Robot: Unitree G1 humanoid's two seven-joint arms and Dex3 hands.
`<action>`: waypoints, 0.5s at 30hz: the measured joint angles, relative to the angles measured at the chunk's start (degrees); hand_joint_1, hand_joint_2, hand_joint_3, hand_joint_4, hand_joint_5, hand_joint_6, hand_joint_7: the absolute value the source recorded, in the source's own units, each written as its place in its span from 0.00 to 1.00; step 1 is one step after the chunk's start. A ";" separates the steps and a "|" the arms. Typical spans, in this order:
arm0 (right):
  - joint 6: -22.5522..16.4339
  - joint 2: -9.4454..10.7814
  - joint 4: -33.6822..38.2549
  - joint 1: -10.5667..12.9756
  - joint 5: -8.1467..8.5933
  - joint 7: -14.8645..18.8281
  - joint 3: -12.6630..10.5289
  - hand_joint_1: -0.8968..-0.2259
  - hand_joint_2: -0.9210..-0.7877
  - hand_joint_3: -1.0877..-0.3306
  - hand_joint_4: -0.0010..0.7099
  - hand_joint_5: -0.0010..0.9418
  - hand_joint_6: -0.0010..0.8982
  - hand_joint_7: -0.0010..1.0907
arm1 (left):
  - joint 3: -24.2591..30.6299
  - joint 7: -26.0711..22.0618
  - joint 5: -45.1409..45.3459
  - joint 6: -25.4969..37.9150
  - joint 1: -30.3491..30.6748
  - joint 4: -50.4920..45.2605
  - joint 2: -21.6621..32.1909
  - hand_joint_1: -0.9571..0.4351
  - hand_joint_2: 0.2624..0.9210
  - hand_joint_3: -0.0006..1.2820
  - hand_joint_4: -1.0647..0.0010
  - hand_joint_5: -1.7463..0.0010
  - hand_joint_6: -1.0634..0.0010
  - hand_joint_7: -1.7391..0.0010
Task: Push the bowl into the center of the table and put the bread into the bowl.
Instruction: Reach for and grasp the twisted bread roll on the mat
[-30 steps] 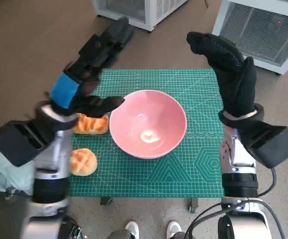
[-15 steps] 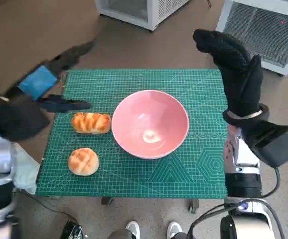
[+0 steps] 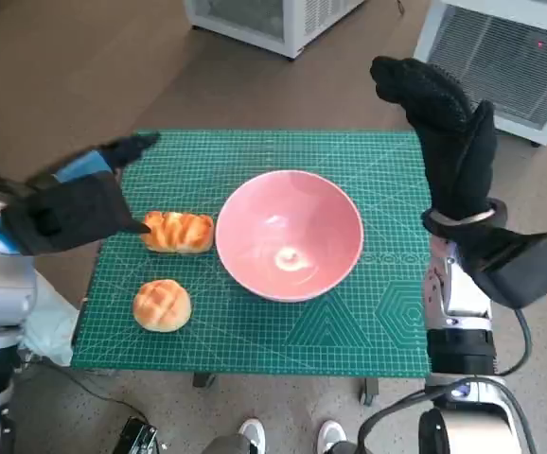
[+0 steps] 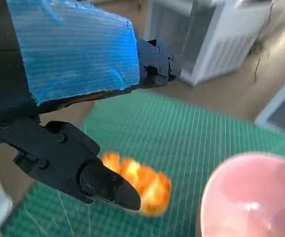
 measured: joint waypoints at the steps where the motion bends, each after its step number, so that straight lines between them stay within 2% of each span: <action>1: -0.01 0.00 0.01 0.00 0.01 -0.01 0.01 0.23 0.00 0.44 0.30 0.00 0.11 0.44 | -0.41 0.05 0.00 -0.57 -0.07 0.96 -0.30 0.50 0.69 0.00 0.95 1.00 0.78 0.99; 15: 0.04 -0.02 0.05 -0.01 0.69 -0.01 0.13 0.23 0.00 0.44 0.30 0.00 0.12 0.43 | -6.27 2.00 1.98 -7.55 -2.87 15.67 -5.87 0.47 0.70 0.00 0.92 1.00 0.74 0.99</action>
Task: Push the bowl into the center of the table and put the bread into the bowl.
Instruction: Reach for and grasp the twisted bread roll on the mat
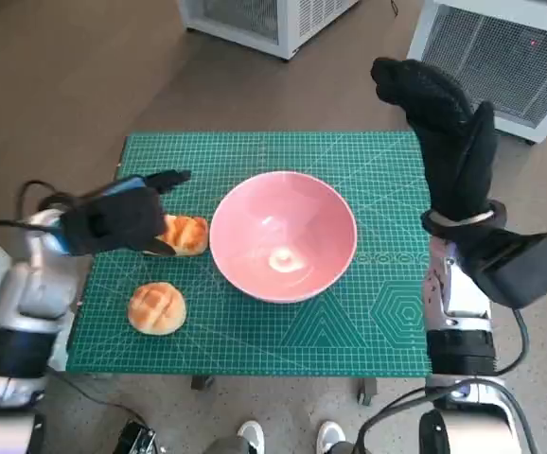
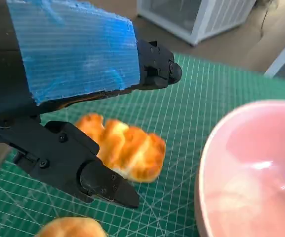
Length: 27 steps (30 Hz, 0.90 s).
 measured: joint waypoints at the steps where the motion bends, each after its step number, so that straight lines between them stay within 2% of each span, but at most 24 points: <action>1: 0.00 -0.01 0.00 0.00 0.01 0.00 0.00 0.23 0.00 0.44 0.30 0.00 0.12 0.43 | -0.07 0.05 0.05 -0.23 0.00 0.30 -0.14 0.47 0.70 0.00 0.92 1.00 0.74 0.99; 10: 0.56 0.08 0.04 -0.03 0.48 0.33 0.05 0.24 0.00 0.45 0.31 0.00 0.12 0.43 | -7.44 4.01 9.13 -0.92 -4.55 11.81 -2.97 0.54 0.74 0.01 0.79 0.99 0.61 0.98; 15: 0.58 0.01 0.00 -0.01 0.58 0.41 -0.04 0.26 0.00 0.45 0.31 0.00 0.13 0.42 | -9.66 5.03 11.58 -0.39 -5.41 17.09 -4.76 0.59 0.78 0.01 0.67 0.98 0.50 0.97; 19: 0.57 0.02 -0.02 0.00 0.60 0.45 -0.03 0.26 0.00 0.45 0.31 0.00 0.13 0.42 | -10.25 6.32 12.44 -1.22 -7.26 20.39 -5.41 0.62 0.85 0.02 0.48 0.97 0.39 0.96; 22: 0.57 0.01 -0.02 0.00 0.65 0.48 -0.07 0.26 0.00 0.45 0.31 0.00 0.13 0.42 | -10.25 7.54 12.71 -2.84 -8.09 22.21 -5.41 0.66 0.90 0.02 0.29 0.93 0.28 0.93; 23: 0.57 0.01 -0.02 0.01 0.75 0.51 -0.09 0.26 0.00 0.45 0.31 0.00 0.13 0.42 | -10.25 8.21 12.78 -3.49 -8.23 22.78 -5.43 0.66 0.92 0.02 0.29 0.81 0.30 0.82; 24: 0.57 0.01 -0.02 0.01 0.93 0.54 -0.10 0.26 0.00 0.45 0.31 0.00 0.13 0.42 | -10.25 8.92 12.87 -4.15 -8.25 23.18 -5.43 0.67 0.95 0.04 0.30 0.64 0.36 0.64; 25: 0.57 0.01 -0.02 0.02 1.10 0.56 -0.10 0.26 0.00 0.45 0.31 0.00 0.13 0.41 | -10.25 9.56 12.93 -4.75 -8.25 23.54 -5.45 0.68 0.96 0.04 0.31 0.52 0.37 0.55; 27: 0.56 0.01 -0.03 0.03 1.27 0.60 -0.11 0.26 0.00 0.45 0.31 0.00 0.13 0.41 | -10.31 11.20 13.15 -6.27 -8.24 24.32 -5.45 0.68 0.97 0.04 0.31 0.41 0.36 0.49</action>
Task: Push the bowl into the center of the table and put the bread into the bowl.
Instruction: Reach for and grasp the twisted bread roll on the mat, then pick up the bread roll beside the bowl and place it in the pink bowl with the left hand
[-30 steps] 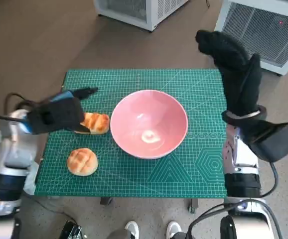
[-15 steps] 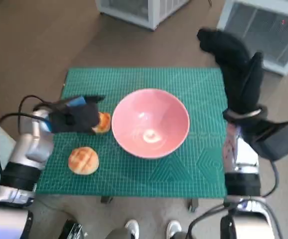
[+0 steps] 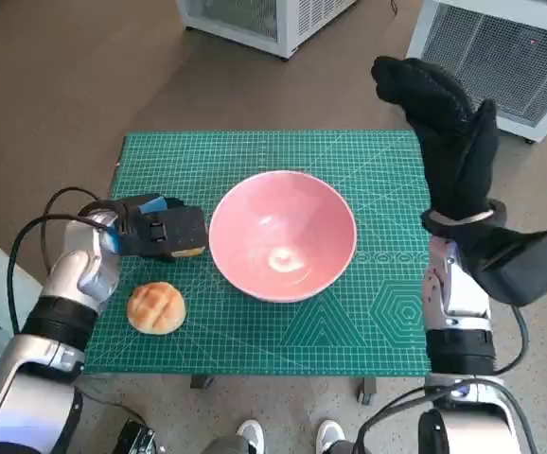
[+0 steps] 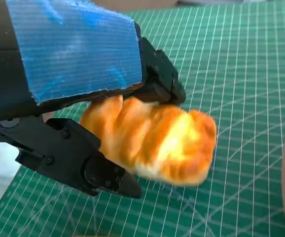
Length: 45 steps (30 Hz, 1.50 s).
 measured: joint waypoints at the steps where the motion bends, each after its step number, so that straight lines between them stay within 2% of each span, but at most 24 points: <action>1: 0.00 0.00 0.00 0.00 0.02 0.00 0.01 0.26 0.00 0.45 0.31 0.00 0.14 0.41 | -0.01 0.63 0.13 -0.46 0.00 0.13 0.02 0.68 0.97 0.04 0.32 0.37 0.35 0.47; 4: 0.00 0.01 0.00 0.00 0.04 0.05 0.04 0.27 0.00 0.45 0.31 0.00 0.14 0.41 | -0.12 2.12 0.55 -1.81 0.00 0.37 0.16 0.69 0.97 0.04 0.33 0.31 0.32 0.46; 11: -0.01 0.04 -0.32 0.10 0.17 0.09 0.08 0.28 0.00 0.45 0.31 0.00 0.14 0.40 | 0.92 1.31 0.29 -1.76 1.01 -3.72 1.91 0.69 0.98 0.04 0.34 0.27 0.31 0.47; 21: -0.05 0.03 -0.45 0.28 0.81 0.27 0.10 0.28 0.00 0.45 0.31 0.00 0.14 0.40 | 9.80 -0.63 -2.34 3.15 3.92 -24.67 5.09 0.69 0.98 0.03 0.29 0.34 0.34 0.42; 32: -0.05 -0.10 -0.46 0.35 1.07 0.94 0.05 0.28 0.00 0.46 0.31 0.00 0.15 0.39 | 19.07 1.39 -6.90 2.85 6.47 -46.93 4.54 0.69 0.97 0.02 0.25 0.40 0.35 0.37; 38: -0.05 -0.12 -0.46 0.37 1.07 1.13 0.04 0.28 0.00 0.46 0.31 0.00 0.15 0.39 | 18.81 2.28 -7.12 1.55 6.45 -53.56 2.31 0.69 0.97 0.01 0.23 0.41 0.34 0.38; 45: -0.04 -0.27 -0.56 0.48 1.03 1.14 0.06 0.28 0.00 0.46 0.31 0.00 0.15 0.38 | 14.48 -0.09 -6.45 1.47 6.15 -55.65 -0.71 0.69 0.97 0.01 0.22 0.41 0.35 0.38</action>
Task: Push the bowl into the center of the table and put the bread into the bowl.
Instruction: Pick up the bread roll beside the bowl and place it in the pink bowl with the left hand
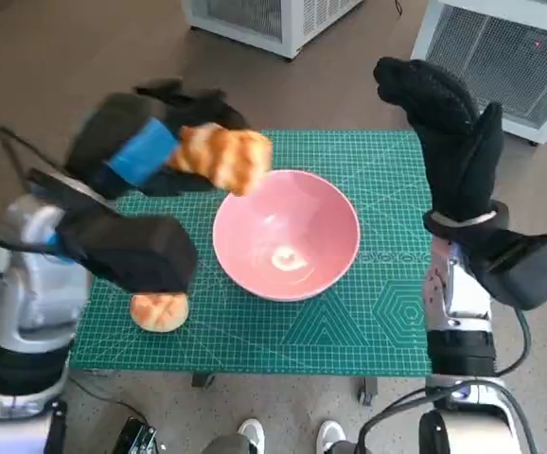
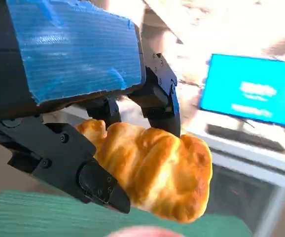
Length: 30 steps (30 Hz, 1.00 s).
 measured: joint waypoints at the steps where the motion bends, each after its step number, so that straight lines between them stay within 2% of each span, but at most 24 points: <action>1: 0.00 -0.03 -0.05 0.01 0.00 0.00 0.00 0.28 0.00 0.46 0.31 0.00 0.15 0.38 | -0.73 -0.49 0.14 0.05 -0.15 0.01 -0.47 0.69 0.97 0.01 0.22 0.41 0.35 0.38; 15: 0.72 -0.69 -1.08 0.64 0.06 0.13 -0.07 0.28 0.00 0.47 0.31 0.00 0.15 0.37 | -9.16 -1.85 2.61 -4.84 -4.17 11.88 -5.84 0.69 0.99 0.02 0.26 0.37 0.38 0.37; 18: 1.05 -0.76 -1.44 0.81 0.07 0.13 -0.08 0.27 0.00 0.47 0.31 0.00 0.15 0.37 | -10.24 -1.81 2.88 -6.07 -4.78 16.06 -6.82 0.69 1.00 0.03 0.29 0.34 0.41 0.36; 19: 1.12 -0.76 -1.56 0.83 0.07 0.13 -0.08 0.27 0.00 0.47 0.31 0.00 0.15 0.37 | -10.48 -1.79 2.98 -6.25 -4.87 17.35 -7.21 0.69 1.00 0.06 0.32 0.32 0.46 0.34; 20: 1.23 -0.76 -1.67 0.86 0.07 0.13 -0.08 0.27 0.00 0.47 0.32 0.00 0.15 0.37 | -10.66 -1.80 3.15 -6.27 -4.88 18.30 -7.47 0.70 0.97 0.07 0.45 0.50 0.56 0.50; 21: 1.39 -0.77 -1.83 0.90 0.10 0.13 -0.11 0.27 0.00 0.47 0.32 0.00 0.15 0.37 | -10.85 -1.82 3.16 -6.24 -4.87 19.26 -7.74 0.71 0.96 0.07 0.47 0.59 0.58 0.57; 22: 1.51 -0.77 -1.95 0.94 0.14 0.13 -0.13 0.27 0.00 0.47 0.31 0.00 0.15 0.37 | -10.99 -1.90 3.15 -6.11 -4.83 19.90 -7.94 0.72 0.89 0.05 0.60 0.74 0.65 0.72; 23: 1.62 -0.77 -2.08 0.98 0.18 0.13 -0.14 0.27 0.00 0.47 0.31 0.00 0.15 0.36 | -11.06 -2.08 3.14 -5.91 -4.76 20.33 -8.08 0.72 0.87 0.04 0.71 0.83 0.71 0.81; 26: 2.08 -0.77 -2.39 1.09 0.23 0.13 -0.18 0.27 0.00 0.47 0.32 0.00 0.15 0.36 | -11.20 -4.46 3.03 -3.53 -4.62 20.39 -8.31 0.68 0.79 0.02 0.91 0.95 0.84 0.94; 30: 2.49 -0.77 -2.78 1.18 0.29 0.12 -0.27 0.27 0.00 0.48 0.32 0.00 0.16 0.36 | -11.25 -9.59 2.26 0.39 -4.63 19.85 -8.21 0.60 0.74 0.01 0.98 0.99 0.89 0.98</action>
